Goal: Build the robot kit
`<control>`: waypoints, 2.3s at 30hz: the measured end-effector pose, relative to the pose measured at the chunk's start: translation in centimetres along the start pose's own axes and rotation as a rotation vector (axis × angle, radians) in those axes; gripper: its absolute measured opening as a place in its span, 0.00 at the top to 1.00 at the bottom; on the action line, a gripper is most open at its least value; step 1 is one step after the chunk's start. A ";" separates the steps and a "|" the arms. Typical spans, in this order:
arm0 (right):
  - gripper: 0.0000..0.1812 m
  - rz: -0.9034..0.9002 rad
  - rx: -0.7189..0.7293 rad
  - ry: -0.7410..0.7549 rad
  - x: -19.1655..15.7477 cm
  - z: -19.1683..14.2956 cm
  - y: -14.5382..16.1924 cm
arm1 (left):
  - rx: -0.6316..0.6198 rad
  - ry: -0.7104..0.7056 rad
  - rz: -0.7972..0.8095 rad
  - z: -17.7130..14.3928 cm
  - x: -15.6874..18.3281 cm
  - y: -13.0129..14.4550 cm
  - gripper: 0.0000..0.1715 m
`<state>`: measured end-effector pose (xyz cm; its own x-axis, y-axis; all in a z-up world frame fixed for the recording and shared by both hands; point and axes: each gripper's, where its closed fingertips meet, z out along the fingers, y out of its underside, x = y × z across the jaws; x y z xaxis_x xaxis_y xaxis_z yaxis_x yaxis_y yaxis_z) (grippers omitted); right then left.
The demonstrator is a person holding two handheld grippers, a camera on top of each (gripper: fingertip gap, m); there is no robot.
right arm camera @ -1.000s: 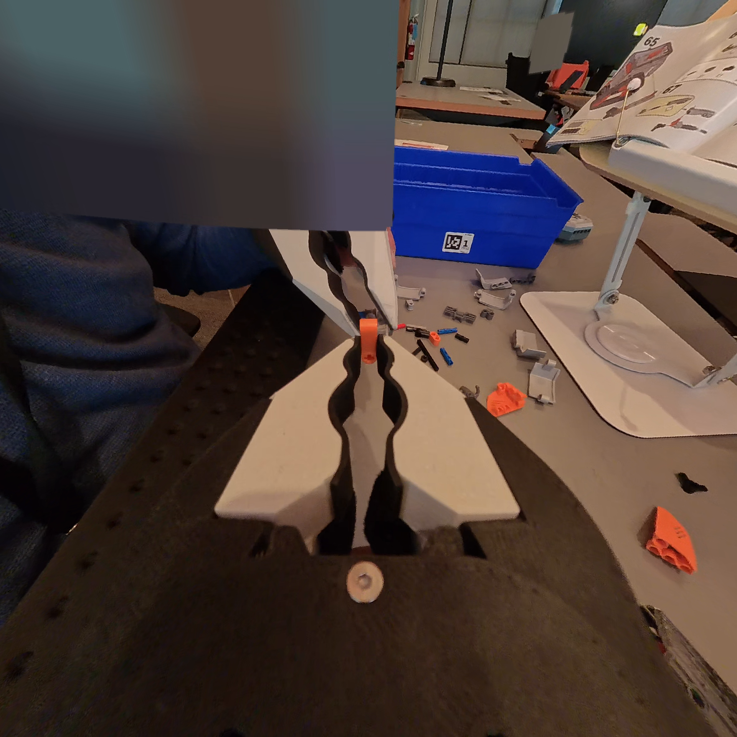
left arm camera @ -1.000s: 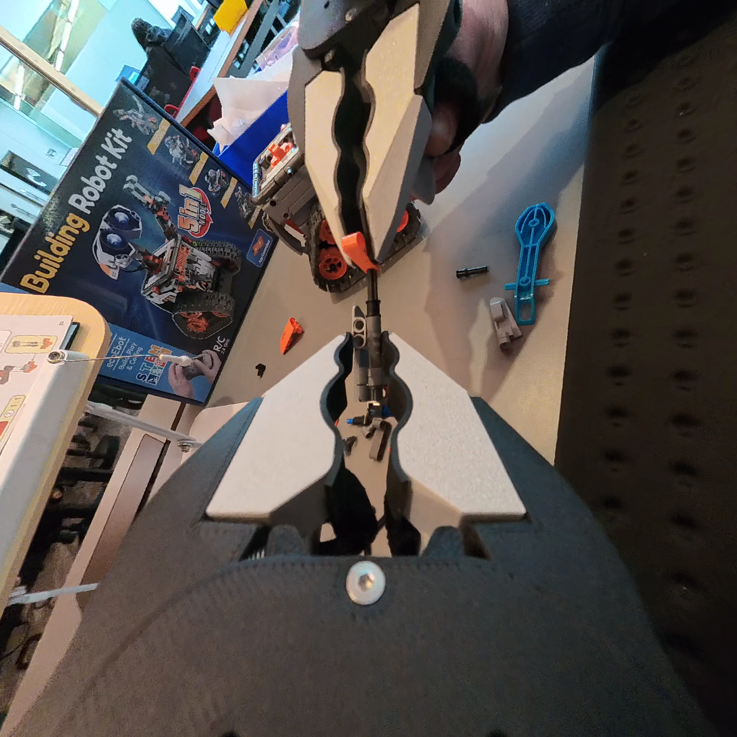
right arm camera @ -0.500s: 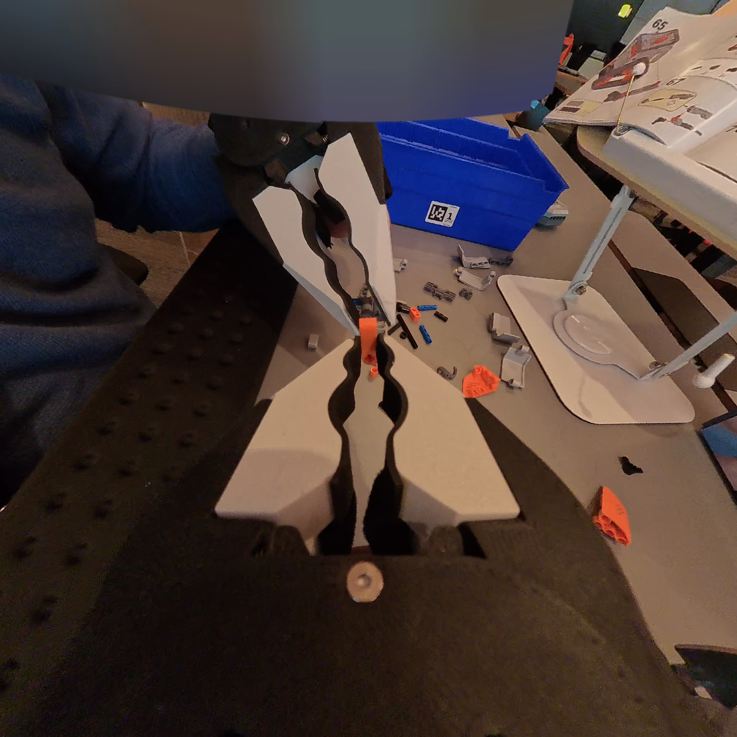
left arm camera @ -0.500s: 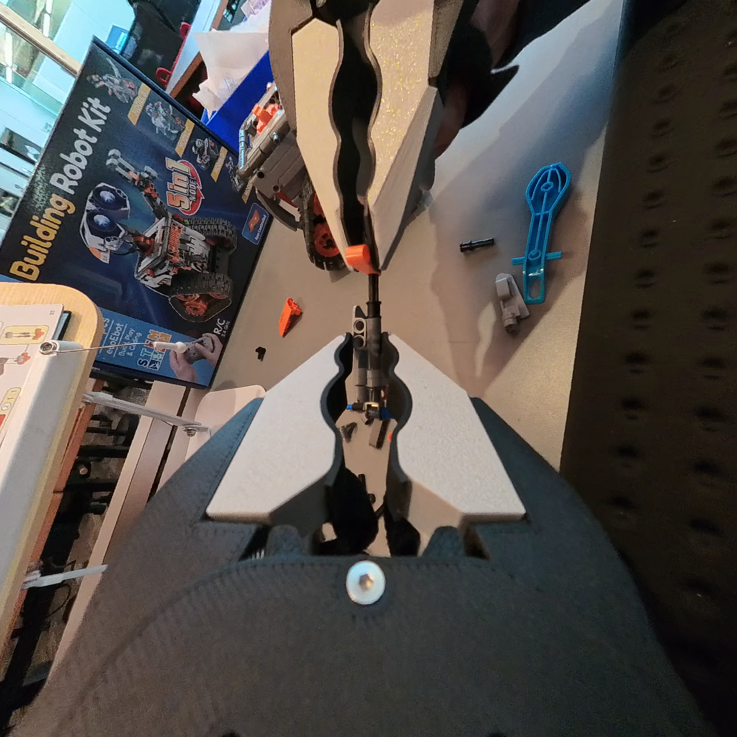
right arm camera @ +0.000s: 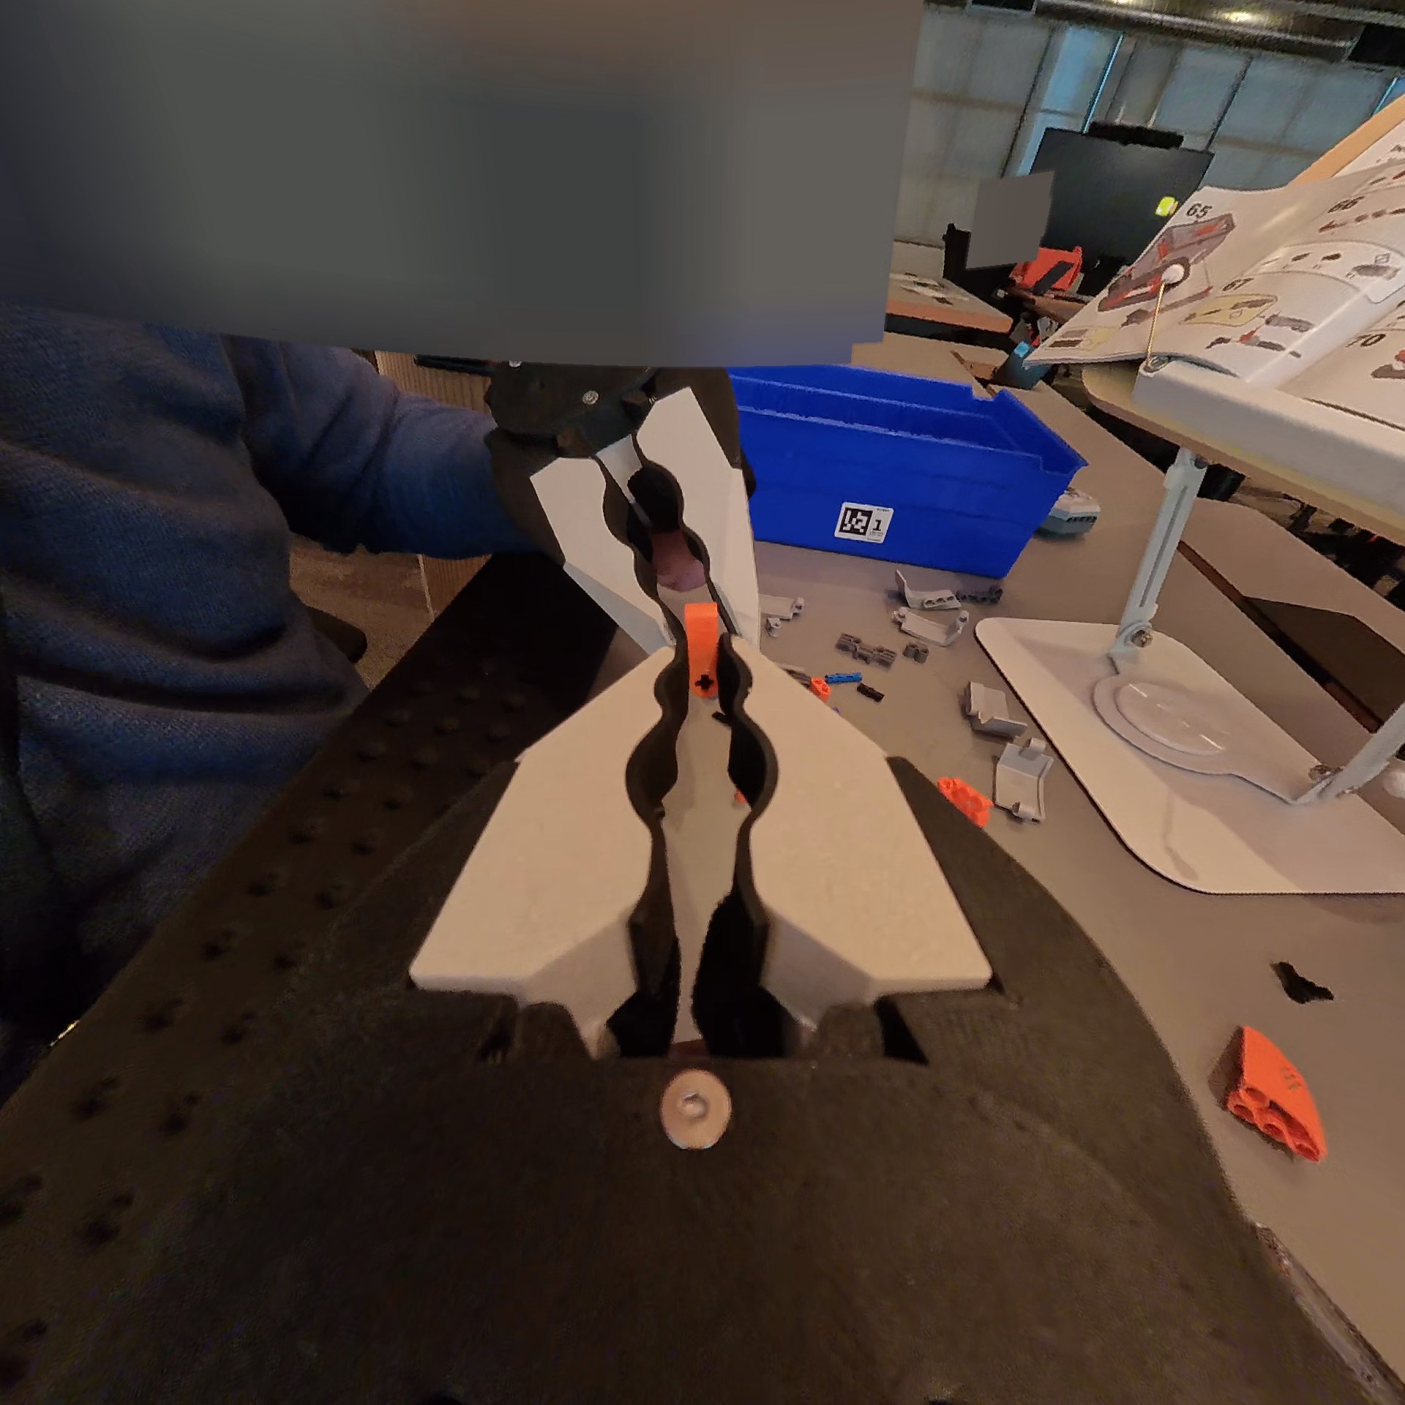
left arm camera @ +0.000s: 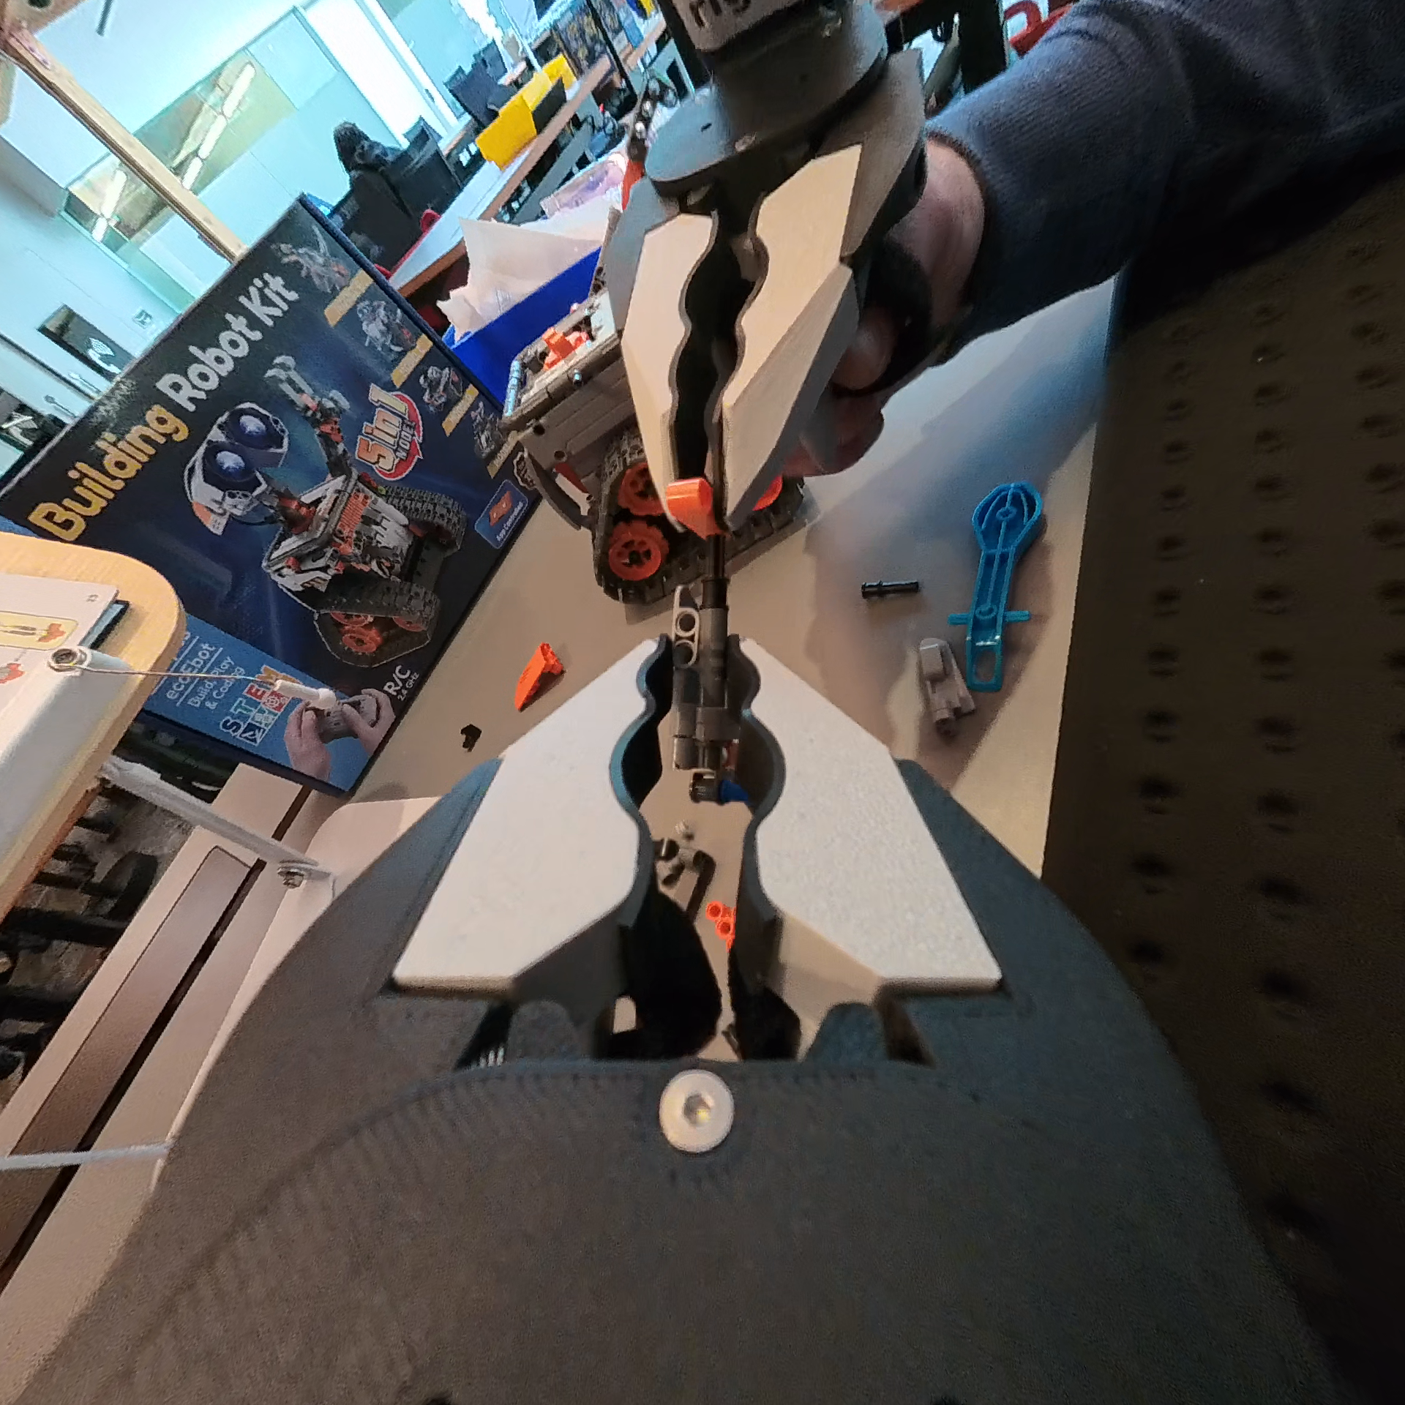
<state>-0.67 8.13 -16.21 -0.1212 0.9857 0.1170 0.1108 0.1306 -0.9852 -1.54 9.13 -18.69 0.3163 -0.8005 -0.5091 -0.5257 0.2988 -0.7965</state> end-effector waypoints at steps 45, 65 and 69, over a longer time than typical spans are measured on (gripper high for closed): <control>0.98 -0.113 -0.197 0.012 -0.2 0.5 2.9 | -0.049 0.033 -0.034 1.8 1.3 1.8 0.95; 0.98 -0.110 -0.436 -0.007 -0.1 1.2 7.7 | -0.180 0.152 -0.097 3.8 3.4 5.3 0.95; 0.98 -0.105 -0.454 -0.013 -0.2 1.4 8.3 | -0.207 0.169 -0.104 4.0 3.8 5.9 0.95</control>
<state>-1.10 8.85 -24.54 -0.1671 0.9635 0.2091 0.5174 0.2663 -0.8132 -0.29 9.95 -26.57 0.2502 -0.9016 -0.3530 -0.6527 0.1123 -0.7493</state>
